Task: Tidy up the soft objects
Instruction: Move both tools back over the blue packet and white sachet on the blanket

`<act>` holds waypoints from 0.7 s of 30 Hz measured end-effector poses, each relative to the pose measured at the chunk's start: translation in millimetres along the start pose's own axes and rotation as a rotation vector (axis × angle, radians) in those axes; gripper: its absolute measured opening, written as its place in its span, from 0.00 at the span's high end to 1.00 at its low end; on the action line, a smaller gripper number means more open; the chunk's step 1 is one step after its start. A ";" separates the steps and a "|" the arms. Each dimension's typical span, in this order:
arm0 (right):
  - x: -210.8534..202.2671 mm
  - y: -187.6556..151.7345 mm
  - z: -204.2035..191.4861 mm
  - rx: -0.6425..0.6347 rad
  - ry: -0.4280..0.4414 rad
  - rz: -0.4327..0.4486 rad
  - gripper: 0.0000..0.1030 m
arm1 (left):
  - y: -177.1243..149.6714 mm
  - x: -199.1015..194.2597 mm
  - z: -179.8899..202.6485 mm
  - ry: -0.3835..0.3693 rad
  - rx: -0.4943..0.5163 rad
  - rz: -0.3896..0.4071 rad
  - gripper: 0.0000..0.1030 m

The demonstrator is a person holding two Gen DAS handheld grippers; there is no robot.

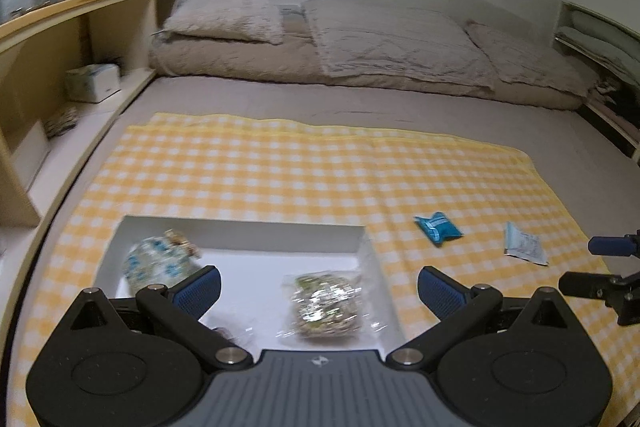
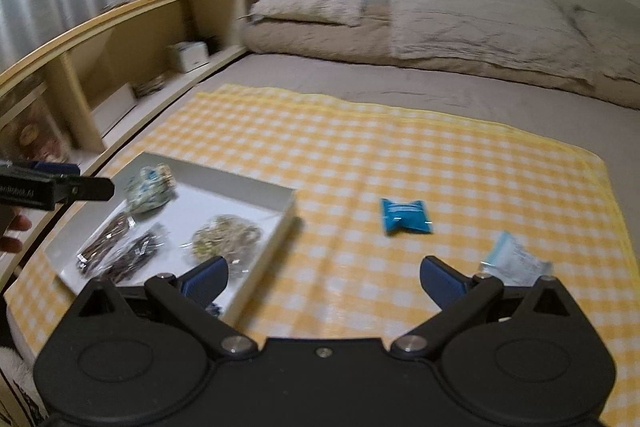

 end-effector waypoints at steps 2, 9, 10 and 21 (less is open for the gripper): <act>-3.1 0.5 13.3 0.018 -0.026 0.006 0.00 | 2.6 7.2 14.1 -0.015 0.013 0.000 0.00; -12.4 0.7 65.3 0.102 -0.140 0.023 0.00 | 11.6 33.0 58.9 -0.055 0.024 0.002 0.00; -13.5 0.7 71.4 0.115 -0.153 0.025 0.00 | 12.8 36.9 64.8 -0.061 0.024 0.002 0.00; -12.0 -2.4 136.1 0.233 -0.282 0.042 0.00 | 18.8 92.3 126.0 -0.095 0.003 -0.028 0.00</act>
Point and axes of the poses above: each gripper's, at about its wrist camera, not at the fingertips, and x roughly the way its jaws point, z to its right, y to its top, the point moved 7 cm from there along x, roughly the way its jaws point, and after that the axes turned 12 degrees about z, right-handed, at the moved point
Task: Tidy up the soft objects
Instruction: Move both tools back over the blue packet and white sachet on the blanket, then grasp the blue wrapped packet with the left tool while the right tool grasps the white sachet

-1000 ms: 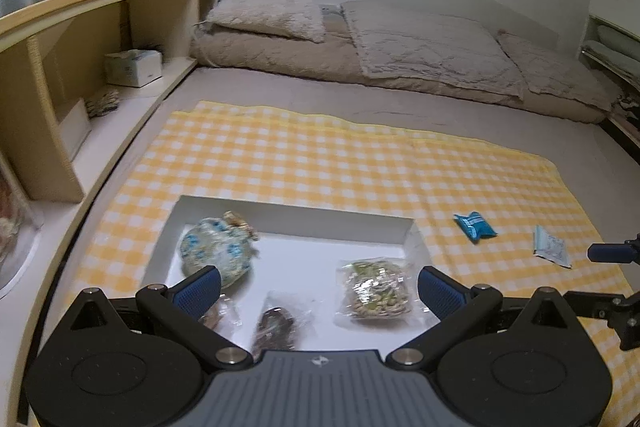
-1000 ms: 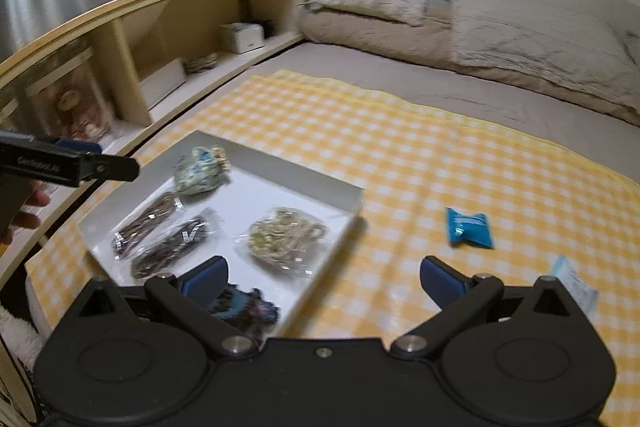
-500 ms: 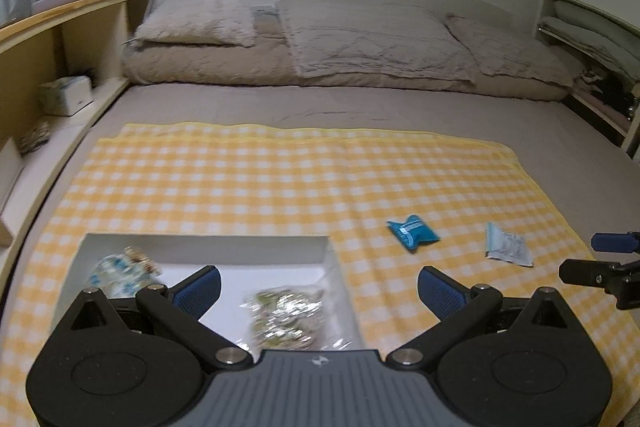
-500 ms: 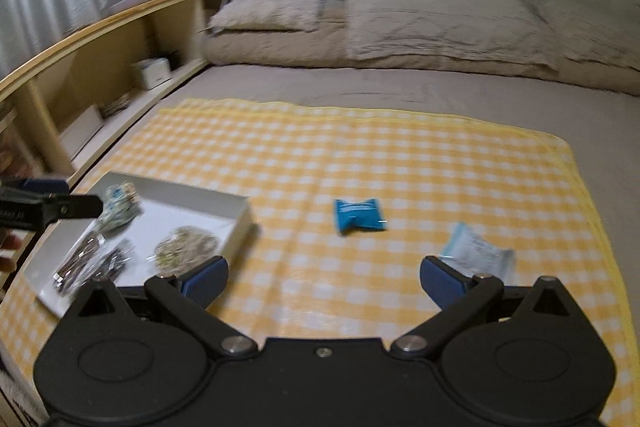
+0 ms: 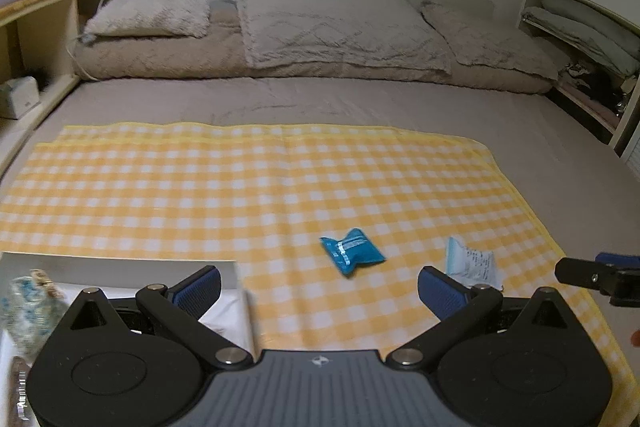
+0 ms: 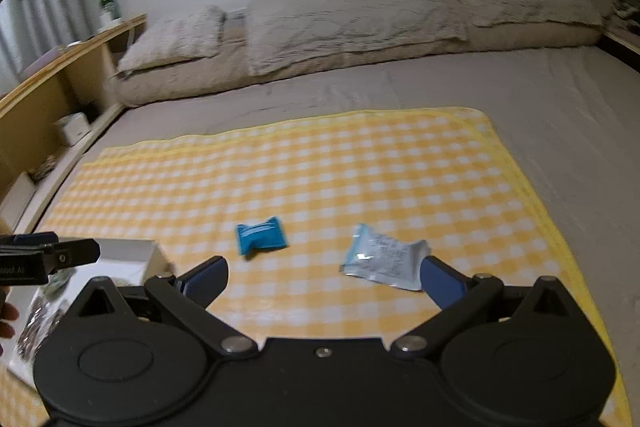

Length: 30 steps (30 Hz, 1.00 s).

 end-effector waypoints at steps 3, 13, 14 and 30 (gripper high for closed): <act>10.8 -0.8 16.2 0.025 -0.039 -0.015 0.00 | 0.0 20.2 10.8 -0.003 -0.035 -0.015 0.00; 39.3 4.7 57.0 0.102 -0.121 -0.018 0.00 | -14.2 99.4 31.6 0.030 -0.207 -0.110 0.00; 42.8 4.7 60.2 0.108 -0.125 -0.020 0.00 | -17.0 107.3 32.1 0.035 -0.223 -0.110 0.00; 95.8 -13.2 88.9 0.153 -0.177 -0.068 0.00 | -59.3 207.8 36.6 0.158 -0.205 -0.129 0.00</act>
Point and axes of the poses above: each gripper's, at about its wrist camera, not at the fingertips, and x roughly the way its jaws point, z to its right, y to its top, the point moved 7 cm from there along x, roughly the way its jaws point, and after that the axes turned 12 degrees about z, right-handed, at the moved point
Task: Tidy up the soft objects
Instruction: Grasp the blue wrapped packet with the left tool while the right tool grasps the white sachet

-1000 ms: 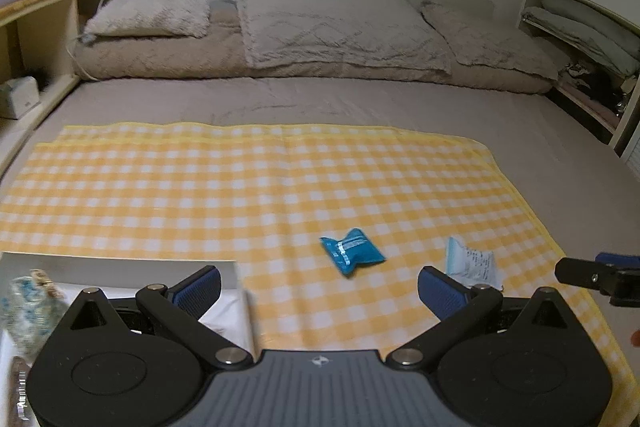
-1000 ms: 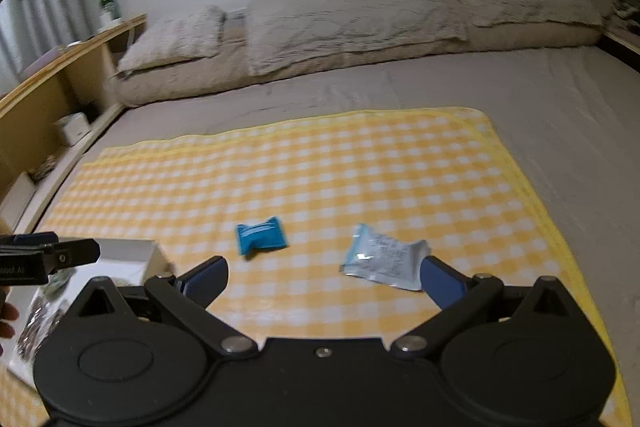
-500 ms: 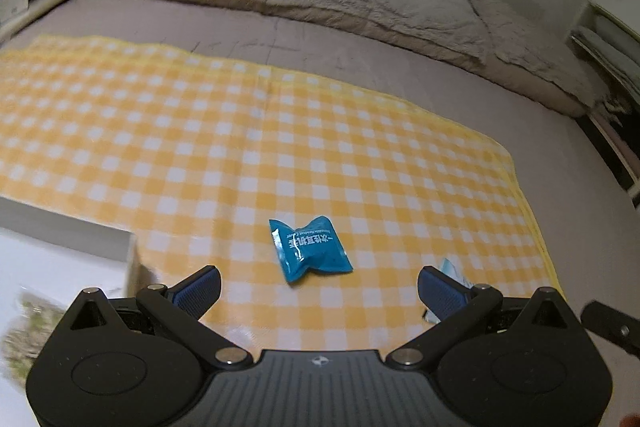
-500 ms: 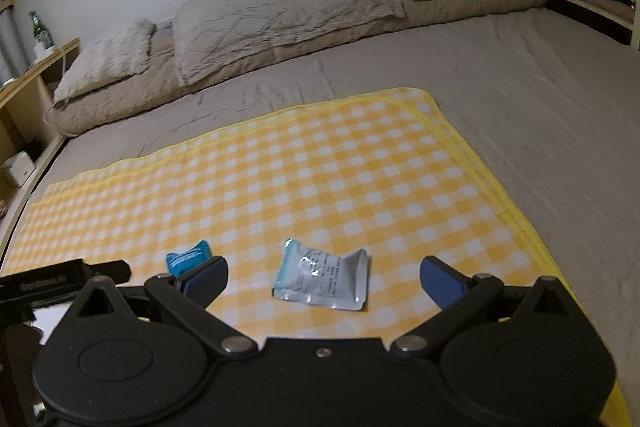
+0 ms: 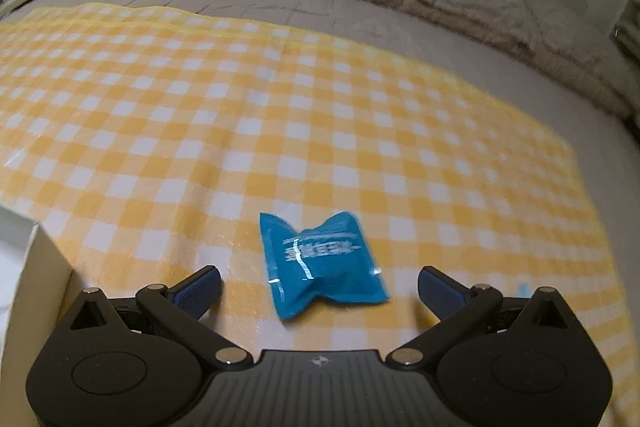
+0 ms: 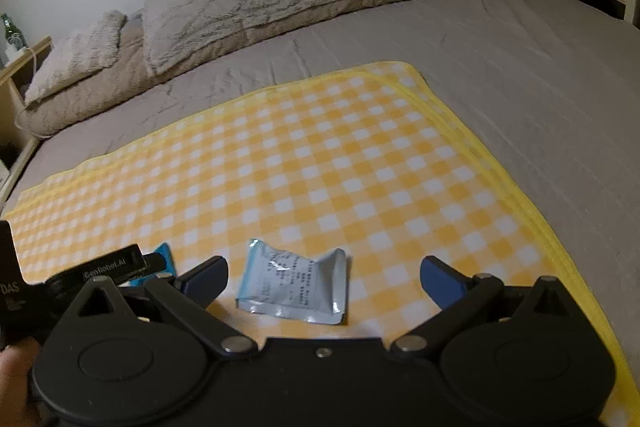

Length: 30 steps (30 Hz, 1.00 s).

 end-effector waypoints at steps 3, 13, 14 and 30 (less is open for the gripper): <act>10.5 -1.5 -1.9 0.015 0.004 0.003 0.00 | 1.6 7.4 3.5 0.027 0.098 0.039 0.00; 63.5 -16.5 -30.9 -0.024 -0.007 -0.064 0.00 | 7.6 3.1 -5.3 0.009 0.192 0.046 0.29; 69.2 -20.0 -31.5 -0.034 -0.023 -0.080 0.00 | 9.1 2.6 -6.8 0.003 0.190 0.043 0.33; 107.6 -46.7 -41.7 0.044 -0.139 -0.204 0.02 | 12.1 -0.2 -11.5 -0.106 0.169 0.010 0.51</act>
Point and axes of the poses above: each gripper's, at about its wrist camera, not at the fingertips, and x roughly the way its jaws point, z to its right, y to its top, the point moved 7 cm from there along x, roughly the way its jaws point, and after that the axes turned 12 degrees about z, right-handed, at the moved point
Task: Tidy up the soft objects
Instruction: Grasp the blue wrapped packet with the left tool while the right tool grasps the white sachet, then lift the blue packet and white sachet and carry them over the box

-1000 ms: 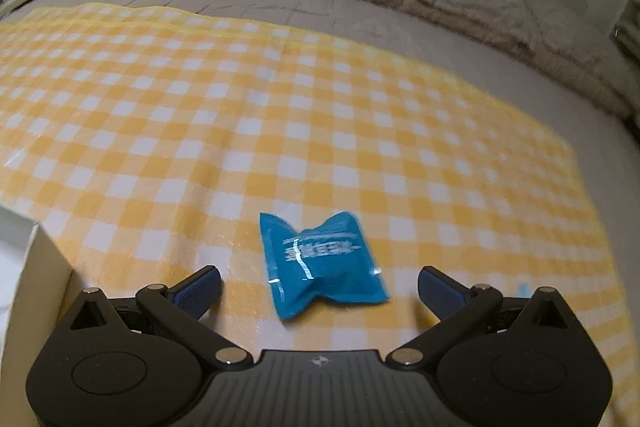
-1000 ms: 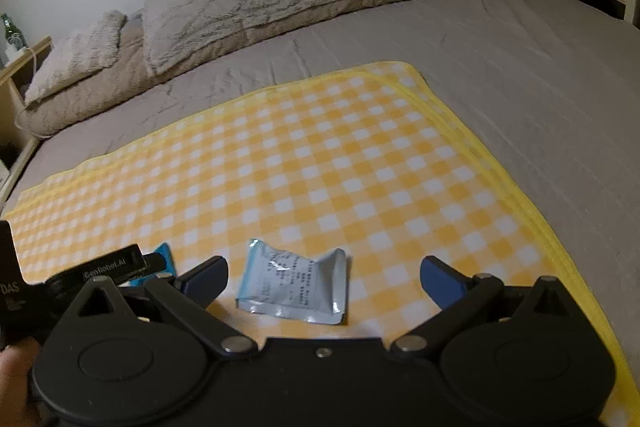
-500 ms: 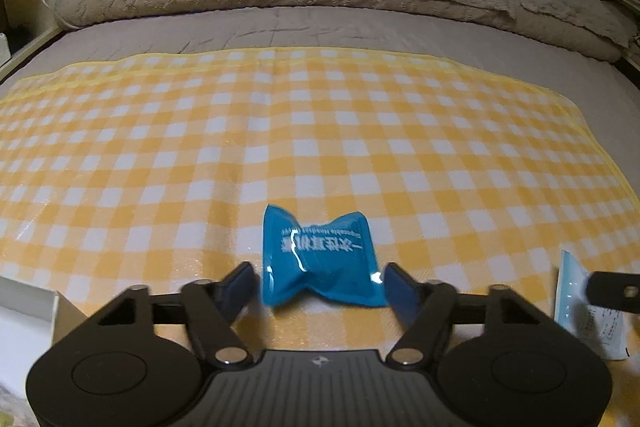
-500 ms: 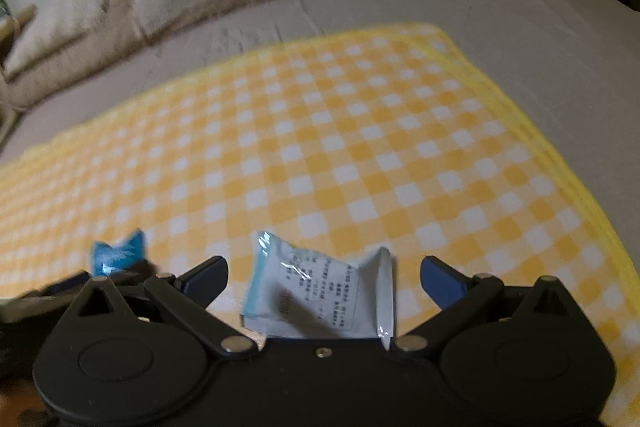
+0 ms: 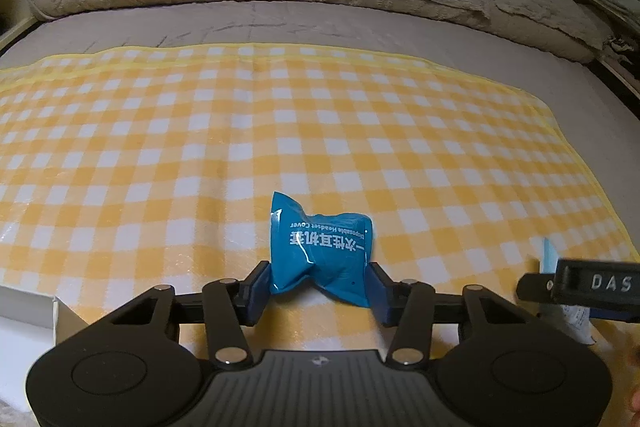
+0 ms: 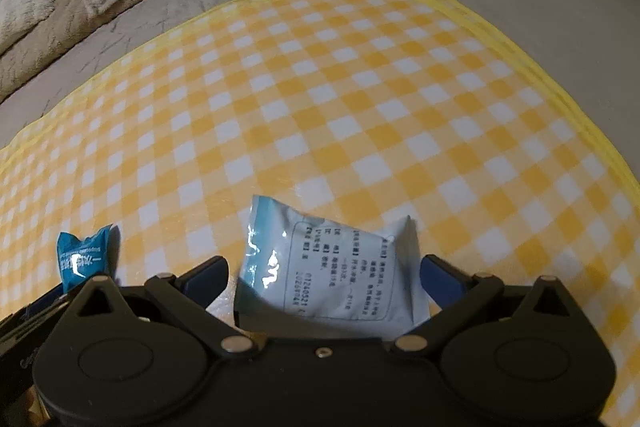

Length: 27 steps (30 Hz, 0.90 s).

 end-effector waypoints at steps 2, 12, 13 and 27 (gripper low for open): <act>0.1 0.4 0.1 -0.011 -0.015 -0.003 0.11 | 0.4 0.3 1.2 -0.006 -0.002 0.001 0.52; -17.7 0.2 0.8 -0.073 0.025 -0.028 0.30 | 8.3 -14.5 9.8 -0.040 -0.011 0.028 0.65; -20.5 -0.1 1.5 -0.067 0.028 -0.030 0.30 | 10.1 -17.3 10.6 -0.046 -0.008 0.029 1.00; -85.6 15.0 -2.4 -0.047 0.135 0.071 0.30 | 20.8 -38.2 13.3 -0.049 -0.020 0.086 0.28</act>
Point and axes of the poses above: each gripper's, at about its wrist camera, not at the fingertips, and x roughly the way its jaws point, z to its right, y to its top, the point moved 7 cm from there along x, roughly the way its jaws point, and after that the axes turned 12 degrees about z, right-handed, at the moved point
